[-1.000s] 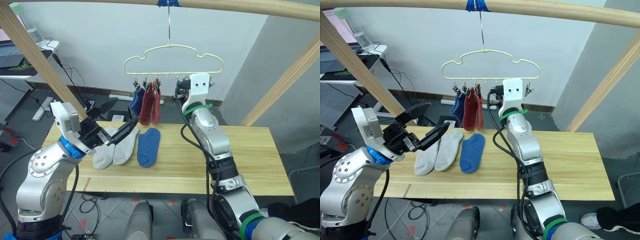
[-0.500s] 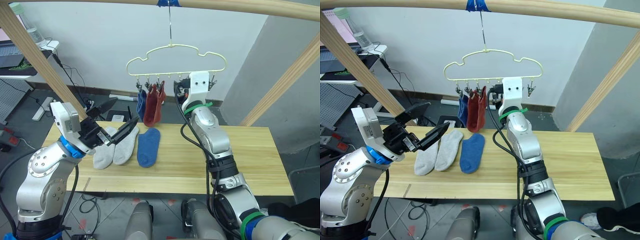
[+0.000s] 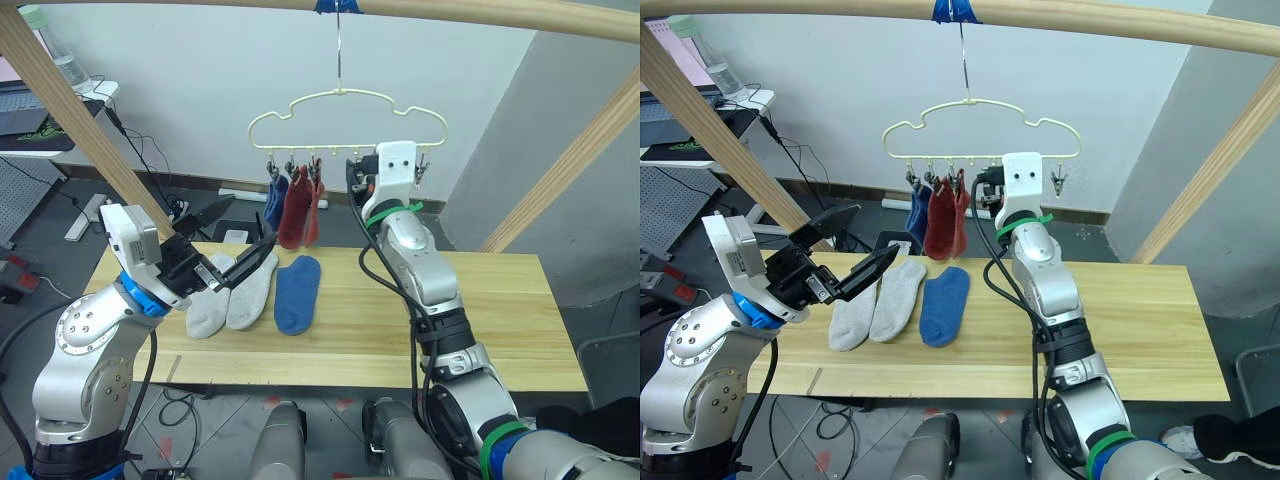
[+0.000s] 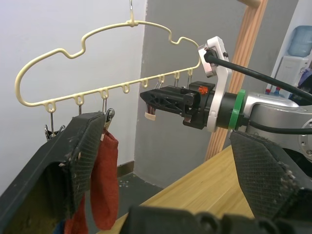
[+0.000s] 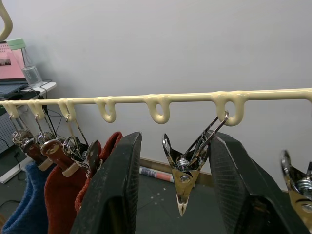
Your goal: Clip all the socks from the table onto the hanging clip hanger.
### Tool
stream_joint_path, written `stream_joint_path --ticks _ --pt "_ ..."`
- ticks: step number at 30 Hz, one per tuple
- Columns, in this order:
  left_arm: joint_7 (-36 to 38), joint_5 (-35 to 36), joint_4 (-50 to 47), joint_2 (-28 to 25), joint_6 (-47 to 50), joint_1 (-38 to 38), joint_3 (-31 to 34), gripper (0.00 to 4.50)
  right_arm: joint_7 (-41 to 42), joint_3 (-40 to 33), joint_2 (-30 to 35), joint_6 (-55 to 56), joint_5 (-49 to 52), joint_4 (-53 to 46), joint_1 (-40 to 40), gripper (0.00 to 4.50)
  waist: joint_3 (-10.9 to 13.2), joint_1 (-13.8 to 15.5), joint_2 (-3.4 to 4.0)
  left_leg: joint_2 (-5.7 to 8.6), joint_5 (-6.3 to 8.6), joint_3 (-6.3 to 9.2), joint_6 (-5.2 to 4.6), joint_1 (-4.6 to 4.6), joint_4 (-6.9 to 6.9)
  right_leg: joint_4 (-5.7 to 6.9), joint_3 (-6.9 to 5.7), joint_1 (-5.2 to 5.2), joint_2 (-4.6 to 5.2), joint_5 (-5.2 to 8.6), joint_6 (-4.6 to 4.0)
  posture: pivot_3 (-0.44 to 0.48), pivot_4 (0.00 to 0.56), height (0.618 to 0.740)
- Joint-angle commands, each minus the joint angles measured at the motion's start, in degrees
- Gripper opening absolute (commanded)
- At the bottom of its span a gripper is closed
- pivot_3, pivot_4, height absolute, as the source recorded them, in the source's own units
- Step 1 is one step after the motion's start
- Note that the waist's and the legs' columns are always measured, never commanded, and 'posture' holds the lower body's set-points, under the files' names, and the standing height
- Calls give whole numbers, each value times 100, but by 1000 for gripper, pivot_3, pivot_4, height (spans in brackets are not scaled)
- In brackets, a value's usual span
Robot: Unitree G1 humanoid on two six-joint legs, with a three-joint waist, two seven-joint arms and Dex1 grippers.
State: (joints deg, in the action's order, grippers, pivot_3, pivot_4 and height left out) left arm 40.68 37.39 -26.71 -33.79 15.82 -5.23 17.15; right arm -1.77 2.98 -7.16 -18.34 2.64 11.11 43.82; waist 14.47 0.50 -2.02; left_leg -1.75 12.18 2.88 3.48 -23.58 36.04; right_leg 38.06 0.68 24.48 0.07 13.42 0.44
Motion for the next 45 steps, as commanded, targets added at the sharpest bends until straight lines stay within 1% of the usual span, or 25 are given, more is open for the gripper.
stream_joint_path --ticks 1,6,9,12,15,21,24,25,27,29,32,35,36,37,38,40,42,45 --pt "16 -11 -211 -28 -118 6 54 4500 -54 -12 -18 136 -56 -118 164 2069 0 0 0 0 0 0 0 0 0 0 0 0 0 0 0 161 194 740" --pt "23 -13 -203 -25 -122 4 52 4500 -50 -26 -24 163 -68 -115 168 2069 0 1 0 0 0 0 0 0 0 0 0 0 0 0 0 159 195 740" --pt "18 -14 -205 -22 -117 0 45 4500 -47 -35 -20 162 -69 -118 168 1480 0 1 0 0 0 0 0 0 0 0 0 0 0 0 0 157 196 740" --pt "14 -16 -208 -8 -117 0 32 4500 -55 -49 -11 160 -75 -130 155 542 0 1 0 0 0 0 0 0 0 0 0 0 0 0 0 155 199 740" --pt "13 -23 -220 5 -122 20 17 4500 -60 -53 2 155 -88 -146 135 15 0 1 0 0 0 0 0 0 0 0 0 0 0 0 0 154 199 740" --pt "6 -38 -238 17 -112 70 -17 4500 14 -86 86 5 -68 -302 40 3 0 0 0 0 0 0 0 0 0 0 0 0 0 0 0 152 207 740" --pt "2 -77 -242 -11 -55 176 -54 4500 396 -132 265 -386 186 -592 -33 3 0 1 1 0 0 0 0 0 0 -1 0 0 0 1 1 147 214 740" --pt "-25 -121 -209 -44 59 278 -102 4500 762 -176 414 -797 486 -774 4 3 1 1 1 0 0 0 0 0 0 -1 1 0 0 1 1 138 220 740" --pt "-61 -172 -171 -84 192 396 -159 4500 1178 -225 597 -1320 851 -998 56 3 1 0 2 0 0 -2 0 0 0 -2 0 0 0 1 1 138 220 740" --pt "-162 -344 10 -94 390 655 -279 4500 1657 -413 838 -2217 1497 -1255 201 3 3 -6 4 0 0 -1 -1 0 0 -3 1 0 1 3 4 118 233 740" --pt "-518 -499 306 37 736 773 -387 4500 2019 -720 1157 -3217 2195 -1468 408 3 8 -29 13 -3 1 -2 -1 4 -1 1 5 0 0 6 6 102 245 740" --pt "-694 -829 524 125 739 679 -627 4500 2269 -827 1411 -3828 2616 -1588 534 3 11 -53 18 -9 0 4 -3 5 -1 3 0 0 -8 7 4 83 256 740" --pt "-810 -857 612 162 953 618 -715 4500 2302 -906 1445 -4040 2773 -1600 574 3 12 -59 19 -8 0 3 -3 5 -2 2 0 0 -8 7 3 83 256 740" --pt "-951 -1063 814 249 950 498 -873 4500 2429 -946 1523 -4258 2958 -1620 612 3 13 -60 20 -8 0 2 -3 4 -2 0 2 0 -9 7 3 74 263 740" --pt "-1078 -1263 1136 365 1034 313 -1106 4500 2592 -1011 1599 -4523 3209 -1663 650 3 17 -51 27 -7 0 2 -3 4 -2 1 3 0 -8 7 3 56 269 740" --pt "-1254 -1712 1844 634 852 -101 -1484 4500 2727 -1120 1679 -4864 3523 -1685 723 3 27 -52 43 0 0 0 -3 3 0 -2 4 -3 -5 7 4 46 273 740" --pt "-1261 -1792 2210 797 900 -343 -1581 4500 2693 -1183 1691 -4992 3639 -1674 777 3 30 -67 41 3 0 -4 -4 2 1 -3 1 -4 -4 6 6 36 277 740" --pt "-1098 -2117 3105 949 825 -904 -1918 4500 2596 -1115 1750 -4942 3580 -1618 880 3 34 -122 42 2 4 -9 -10 -3 1 -7 4 1 -4 6 6 9 285 740"
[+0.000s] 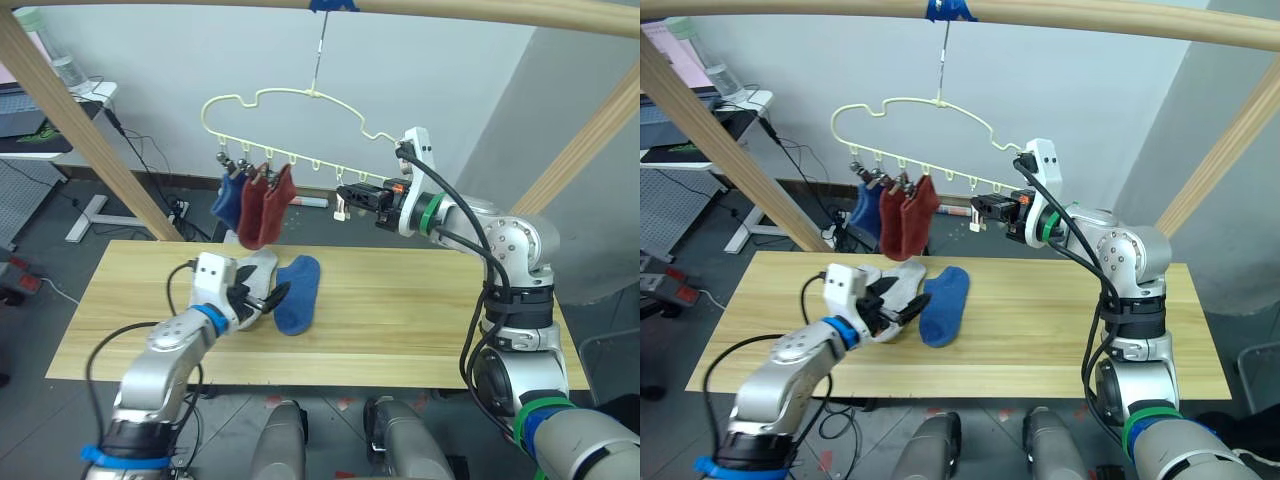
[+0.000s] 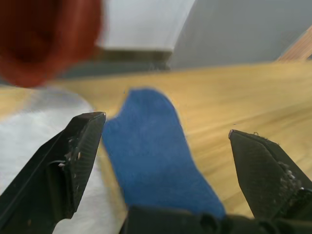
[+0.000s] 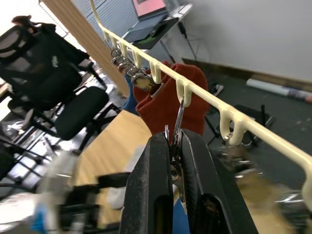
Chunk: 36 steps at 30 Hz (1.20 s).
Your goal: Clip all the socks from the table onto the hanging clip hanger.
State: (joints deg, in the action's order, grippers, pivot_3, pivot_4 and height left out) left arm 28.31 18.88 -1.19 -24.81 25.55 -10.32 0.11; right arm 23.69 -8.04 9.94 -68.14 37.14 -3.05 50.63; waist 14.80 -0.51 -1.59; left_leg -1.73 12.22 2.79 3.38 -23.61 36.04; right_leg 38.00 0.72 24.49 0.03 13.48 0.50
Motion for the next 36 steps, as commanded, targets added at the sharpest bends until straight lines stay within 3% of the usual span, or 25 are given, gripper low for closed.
stream_joint_path --ticks 1,6,13,15,20,36 --pt "136 -412 965 148 -304 -646 -314 4500 -11 -9 51 78 80 -171 223 3 4 -37 5 -3 1 2 -2 -5 -1 -1 3 4 -1 0 0 -3 288 740" --pt "30 -1259 2676 377 -1123 -1608 -754 4500 -215 -56 43 158 36 -149 277 3 10 -120 9 1 1 1 -2 -22 3 5 -2 20 0 -1 0 -39 291 740" --pt "-30 -1808 4188 640 -1489 -2304 -941 4500 -407 -58 17 211 59 -193 284 3 10 -183 9 2 4 -14 -8 -34 1 10 2 45 1 -4 -5 -66 286 740" --pt "-126 -1924 4439 671 -1559 -2425 -924 4500 -462 -69 3 204 79 -216 288 3 10 -188 9 2 4 -12 -9 -34 1 12 1 45 1 -3 -2 -68 283 740" --pt "599 -1820 4135 687 -1126 -2185 -1027 4500 -512 -41 38 277 42 -173 319 3 10 -251 9 3 4 -19 -8 -32 2 14 5 44 2 -2 3 -67 277 740" --pt "852 -1864 2965 679 -1638 -1361 -951 55 -460 62 156 518 -111 145 392 0 10 -257 9 1 4 -20 -8 -31 1 13 6 45 2 -2 3 -37 273 740"
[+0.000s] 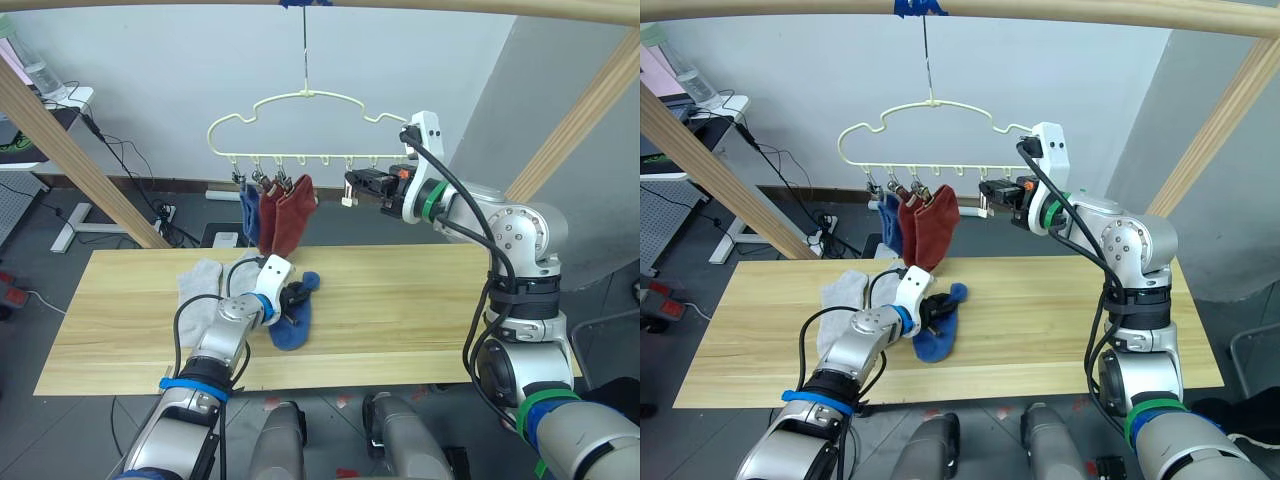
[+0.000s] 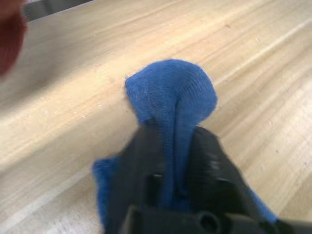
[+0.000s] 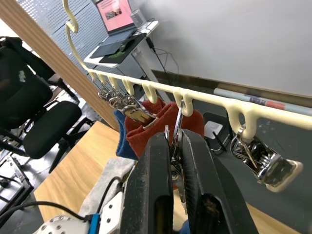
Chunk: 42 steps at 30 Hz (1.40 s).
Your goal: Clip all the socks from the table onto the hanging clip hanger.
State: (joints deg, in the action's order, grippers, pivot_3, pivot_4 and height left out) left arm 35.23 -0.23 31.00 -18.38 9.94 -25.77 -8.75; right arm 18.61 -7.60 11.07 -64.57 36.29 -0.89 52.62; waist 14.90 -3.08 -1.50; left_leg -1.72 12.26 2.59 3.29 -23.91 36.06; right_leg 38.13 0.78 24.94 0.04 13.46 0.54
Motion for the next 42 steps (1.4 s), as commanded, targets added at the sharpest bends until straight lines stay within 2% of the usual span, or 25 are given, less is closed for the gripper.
stream_joint_path --ticks 1,6,10,15,24,42 --pt "194 59 -305 42 -106 208 -63 8 57 21 48 171 -32 -54 200 0 0 0 0 0 0 -1 0 0 0 0 1 0 0 0 0 -35 274 740" --pt "362 187 -994 99 -1135 455 -2 8 -71 -53 36 182 -168 238 253 0 1 15 0 -1 0 -1 0 -4 -1 -4 2 2 1 0 -1 -32 278 740" --pt "41 35 -1701 -35 -2318 394 213 8 -211 -321 -45 -69 34 390 370 0 9 35 1 -3 0 2 0 -9 -1 -3 7 6 1 -1 -1 -29 284 740" --pt "0 -2 -1941 -118 -3129 228 222 8 -508 -762 -256 -553 317 503 522 0 9 48 1 -2 0 -2 0 -8 -3 -4 9 6 1 0 -1 -24 284 740" --pt "-301 -322 -1721 -27 -3457 123 120 8 -786 -1058 -468 -1105 612 330 597 0 11 45 3 -1 2 -12 -3 -11 -3 -5 9 12 1 0 0 -26 285 740" --pt "-389 -180 -1585 40 -3765 -37 194 8 -1061 -1148 -626 -1176 634 311 565 0 13 35 3 -2 2 -11 -4 -14 -4 -6 7 15 -1 0 0 -18 286 740"
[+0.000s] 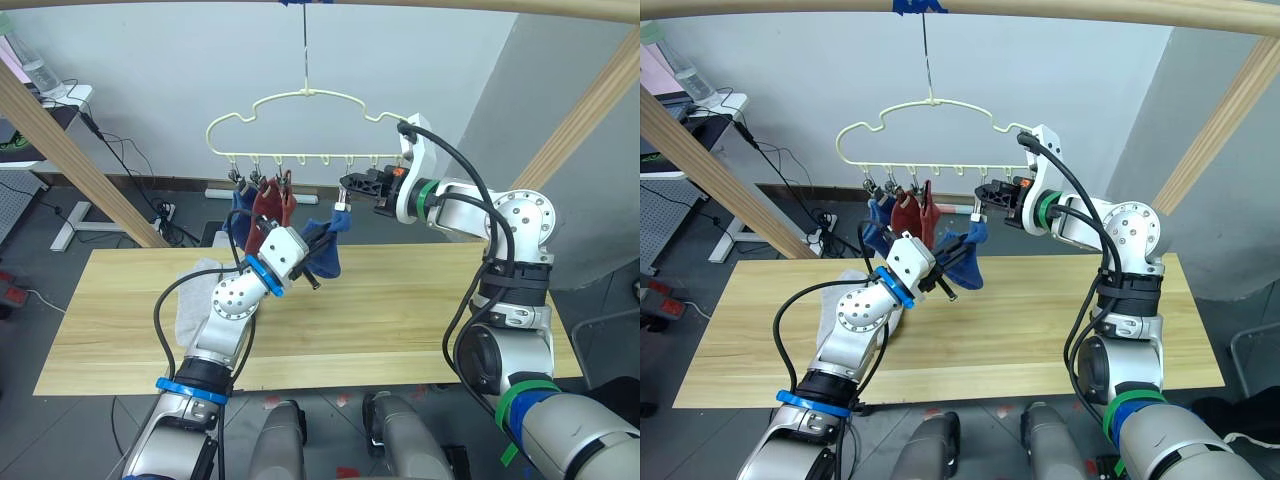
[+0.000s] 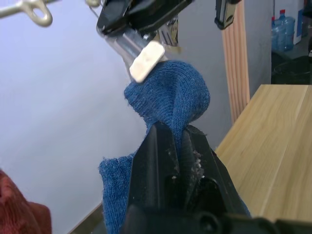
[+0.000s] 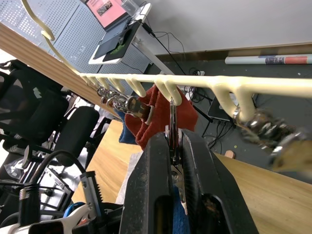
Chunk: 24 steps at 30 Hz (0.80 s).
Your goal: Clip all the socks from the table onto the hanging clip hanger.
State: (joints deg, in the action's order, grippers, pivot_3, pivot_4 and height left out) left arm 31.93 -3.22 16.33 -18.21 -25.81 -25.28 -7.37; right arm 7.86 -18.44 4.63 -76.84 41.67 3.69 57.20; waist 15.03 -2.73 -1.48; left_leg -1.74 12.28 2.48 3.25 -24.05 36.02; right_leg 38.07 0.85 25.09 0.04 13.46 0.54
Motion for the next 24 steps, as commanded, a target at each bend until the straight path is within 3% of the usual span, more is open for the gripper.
stream_joint_path --ticks 1,16,19,24 --pt "-67 119 -106 22 -198 -100 65 8 5 -73 12 46 103 -141 111 0 0 0 0 0 0 0 0 0 0 0 0 0 0 0 0 -18 286 740" --pt "-345 8 -27 58 -298 -233 78 8 36 -12 -52 -114 151 -268 12 0 1 6 0 0 0 1 0 -6 -1 -1 -2 6 0 0 0 -2 277 740" --pt "-344 6 -51 62 -308 -226 67 0 63 -37 -73 -142 187 -253 21 926 1 7 0 0 0 1 0 -7 -1 -1 -2 6 0 0 0 0 275 740" --pt "-332 -23 -37 46 -325 -233 49 0 112 0 -63 -107 150 -244 40 2872 1 12 0 0 0 1 0 -9 -1 -1 -2 8 0 0 0 2 270 740"
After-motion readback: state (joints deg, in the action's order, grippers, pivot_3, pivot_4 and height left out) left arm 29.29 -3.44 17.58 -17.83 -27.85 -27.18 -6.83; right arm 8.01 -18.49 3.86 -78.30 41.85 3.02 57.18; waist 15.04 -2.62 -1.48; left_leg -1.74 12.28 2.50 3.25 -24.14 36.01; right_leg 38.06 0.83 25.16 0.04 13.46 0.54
